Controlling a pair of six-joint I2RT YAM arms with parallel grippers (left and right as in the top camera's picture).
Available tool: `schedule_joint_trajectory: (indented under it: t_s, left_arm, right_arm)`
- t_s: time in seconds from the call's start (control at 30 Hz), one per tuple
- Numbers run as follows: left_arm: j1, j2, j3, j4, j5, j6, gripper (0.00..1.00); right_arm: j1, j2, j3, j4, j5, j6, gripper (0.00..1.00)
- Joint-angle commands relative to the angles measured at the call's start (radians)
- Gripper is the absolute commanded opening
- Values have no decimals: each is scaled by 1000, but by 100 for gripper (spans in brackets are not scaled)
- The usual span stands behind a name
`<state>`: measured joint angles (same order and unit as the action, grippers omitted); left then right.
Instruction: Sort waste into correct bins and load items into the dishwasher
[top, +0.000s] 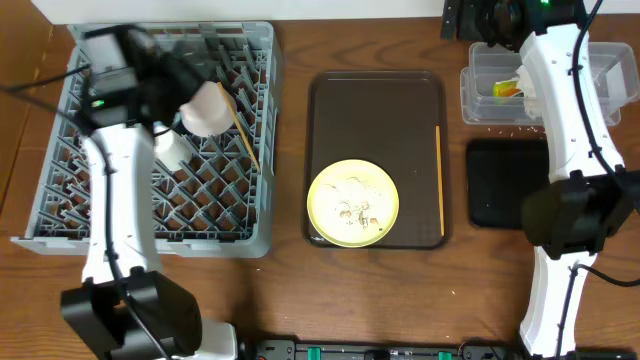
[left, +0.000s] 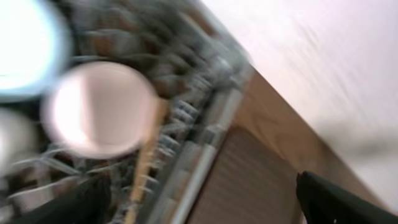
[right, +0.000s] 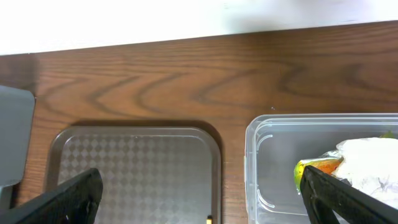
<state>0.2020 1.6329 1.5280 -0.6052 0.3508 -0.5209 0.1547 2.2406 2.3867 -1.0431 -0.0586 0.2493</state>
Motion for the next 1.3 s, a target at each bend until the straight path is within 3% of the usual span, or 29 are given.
schedule_joint_trajectory:
  t_s: [0.0, 0.1, 0.27, 0.63, 1.27]
  left_arm:
    - [-99, 16, 9, 25, -203, 64, 92]
    - [-160, 23, 9, 48, -414, 64, 81]
    - [-203, 71, 9, 101, -640, 65, 81]
    - [-201, 247, 9, 204, -629, 80, 80]
    - [-201, 389, 9, 279, -633, 102, 52]
  right_arm:
    - [1, 3, 5, -1, 2, 8, 99]
    - [1, 3, 5, -1, 2, 8, 99]
    - [1, 3, 5, -1, 2, 8, 99]
    - [1, 3, 5, -1, 2, 8, 99]
    - [3, 3, 5, -2, 2, 8, 99]
